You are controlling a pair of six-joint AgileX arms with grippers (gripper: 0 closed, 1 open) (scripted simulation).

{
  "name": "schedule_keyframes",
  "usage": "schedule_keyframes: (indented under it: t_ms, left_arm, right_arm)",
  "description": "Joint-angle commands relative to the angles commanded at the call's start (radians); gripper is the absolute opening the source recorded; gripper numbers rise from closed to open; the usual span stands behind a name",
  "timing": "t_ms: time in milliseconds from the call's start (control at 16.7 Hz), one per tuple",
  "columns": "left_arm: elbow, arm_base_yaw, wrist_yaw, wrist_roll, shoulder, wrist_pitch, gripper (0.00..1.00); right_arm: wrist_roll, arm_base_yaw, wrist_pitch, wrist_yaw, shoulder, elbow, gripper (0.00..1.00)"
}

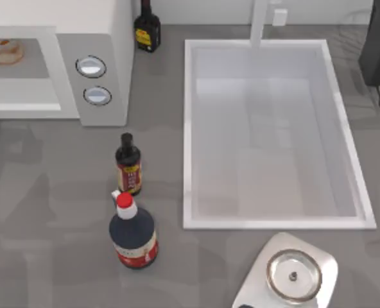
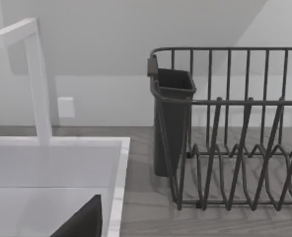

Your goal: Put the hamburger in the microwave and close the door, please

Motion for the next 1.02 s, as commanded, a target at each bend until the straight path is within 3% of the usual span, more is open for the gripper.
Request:
schedule_keyframes:
  t_ms: [780, 1020]
  left_arm:
    - [-0.423, -0.221, -0.248, -0.109, -1.01, -0.338, 1.0]
    - [-0.495, -0.267, -0.302, -0.129, -1.193, -0.392, 1.0]
  right_arm:
    - [0.0, 0.0, 0.0, 0.0, 0.0, 0.0, 1.0]
    - [0.0, 0.0, 0.0, 0.0, 0.0, 0.0, 1.0]
